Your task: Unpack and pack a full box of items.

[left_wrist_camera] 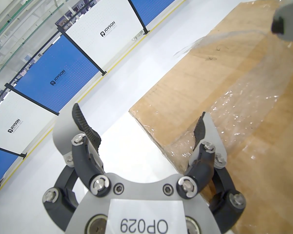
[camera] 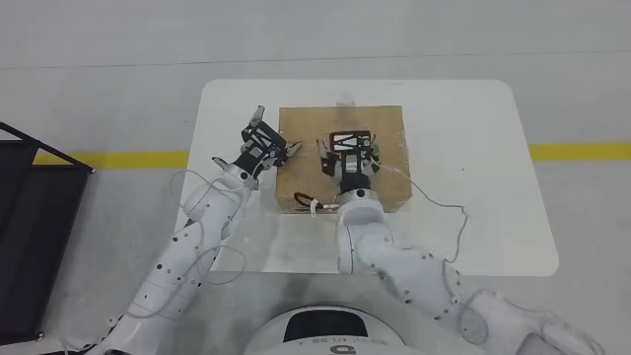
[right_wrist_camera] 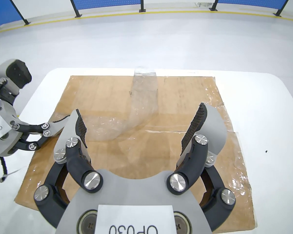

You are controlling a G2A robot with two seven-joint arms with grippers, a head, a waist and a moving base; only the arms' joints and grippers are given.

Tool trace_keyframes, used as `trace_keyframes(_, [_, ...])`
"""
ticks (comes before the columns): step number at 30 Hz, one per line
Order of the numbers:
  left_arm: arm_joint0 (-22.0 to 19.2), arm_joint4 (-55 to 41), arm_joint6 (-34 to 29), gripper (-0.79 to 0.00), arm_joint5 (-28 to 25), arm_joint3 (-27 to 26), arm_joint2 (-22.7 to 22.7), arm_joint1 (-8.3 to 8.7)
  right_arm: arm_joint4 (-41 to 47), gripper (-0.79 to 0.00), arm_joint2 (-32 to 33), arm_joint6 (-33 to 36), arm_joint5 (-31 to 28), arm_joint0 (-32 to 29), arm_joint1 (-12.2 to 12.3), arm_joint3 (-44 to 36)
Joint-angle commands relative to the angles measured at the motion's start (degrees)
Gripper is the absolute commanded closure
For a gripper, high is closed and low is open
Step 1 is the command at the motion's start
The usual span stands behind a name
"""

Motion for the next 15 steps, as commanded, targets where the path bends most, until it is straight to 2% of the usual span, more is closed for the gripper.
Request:
trace_keyframes(1, [0.0,0.0,0.0,-0.785,0.0,0.0,0.0,0.0,-3.6,-0.785,-1.0,5.0,0.8,1.5,-0.9,1.8])
trace_keyframes(5, [0.0,0.0,0.0,-0.785,0.0,0.0,0.0,0.0,-7.1,-0.785,-1.4,12.7,2.6,4.1,-2.6,4.3])
trace_keyframes(6, [0.0,0.0,0.0,-0.785,0.0,0.0,0.0,0.0,-8.2,-0.757,-1.1,14.7,2.6,4.5,-3.1,5.1])
trace_keyframes(8, [0.0,0.0,0.0,-0.785,0.0,0.0,0.0,0.0,-10.3,-0.659,0.0,17.3,2.6,4.5,-3.8,5.9])
trace_keyframes(9, [0.0,0.0,0.0,-0.785,0.0,0.0,0.0,0.0,-10.9,-0.582,0.8,18.6,2.6,4.3,-4.0,6.0])
trace_keyframes(11, [0.0,0.0,0.0,-0.785,0.0,0.0,0.0,0.0,-12.1,-0.369,2.4,20.1,2.6,3.6,-4.3,6.0])
trace_keyframes(15, [0.0,0.0,0.0,-0.785,0.0,0.0,0.0,0.0,-12.8,-0.32,7.1,20.1,2.6,0.2,-4.6,4.4])
